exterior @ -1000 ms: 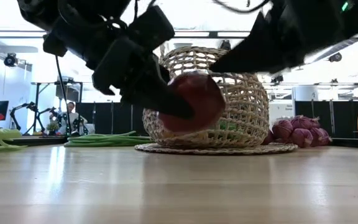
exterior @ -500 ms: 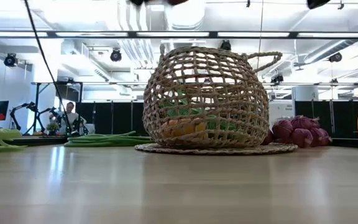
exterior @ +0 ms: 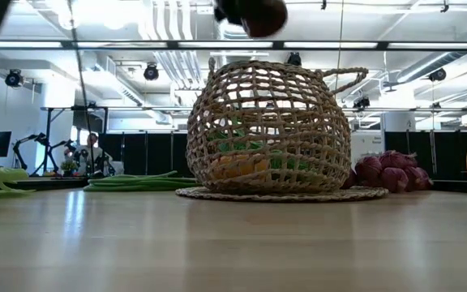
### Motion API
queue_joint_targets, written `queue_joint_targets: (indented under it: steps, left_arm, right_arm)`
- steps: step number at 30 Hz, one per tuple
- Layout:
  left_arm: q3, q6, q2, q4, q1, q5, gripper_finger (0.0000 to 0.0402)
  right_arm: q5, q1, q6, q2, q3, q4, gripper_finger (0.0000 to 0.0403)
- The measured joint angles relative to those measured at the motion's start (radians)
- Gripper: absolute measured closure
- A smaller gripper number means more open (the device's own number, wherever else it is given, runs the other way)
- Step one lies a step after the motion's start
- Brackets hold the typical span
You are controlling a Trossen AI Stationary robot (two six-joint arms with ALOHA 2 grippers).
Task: Build produce basket
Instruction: Put the apple into the light brown basket
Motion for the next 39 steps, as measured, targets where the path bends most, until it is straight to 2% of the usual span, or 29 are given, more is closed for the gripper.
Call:
queue_joint_targets:
  steps: [4, 6, 11, 17, 20, 31, 39]
  left_arm:
    - [0.251, 0.000, 0.215, -0.200, 0.092, 0.013, 0.0105]
    - [0.333, 0.000, 0.303, -0.280, 0.121, 0.012, 0.0105]
    - [0.269, 0.003, 0.367, -0.272, 0.154, 0.034, 0.0105]
    - [0.248, 0.052, 0.417, -0.308, 0.156, 0.140, 0.0103]
    - [0.244, 0.070, 0.429, -0.302, 0.147, 0.175, 0.0086]
    - [0.103, 0.083, 0.442, -0.238, 0.142, 0.196, 0.0066]
    - [0.078, 0.086, 0.442, -0.235, 0.142, 0.244, 0.0064]
  right_arm:
    - [-0.001, 0.002, 0.050, 0.014, -0.002, -0.019, 0.0360]
    - [-0.002, 0.002, 0.082, 0.025, -0.002, -0.042, 0.0360]
    - [-0.005, 0.006, 0.133, 0.046, -0.003, -0.086, 0.0360]
    - [-0.005, 0.010, 0.141, 0.060, -0.005, -0.091, 0.0360]
    - [-0.004, 0.010, 0.158, 0.060, -0.005, -0.105, 0.0360]
    - [-0.008, 0.011, 0.161, 0.060, -0.005, -0.106, 0.0360]
    - [-0.008, 0.011, 0.155, 0.060, -0.006, -0.106, 0.0360]
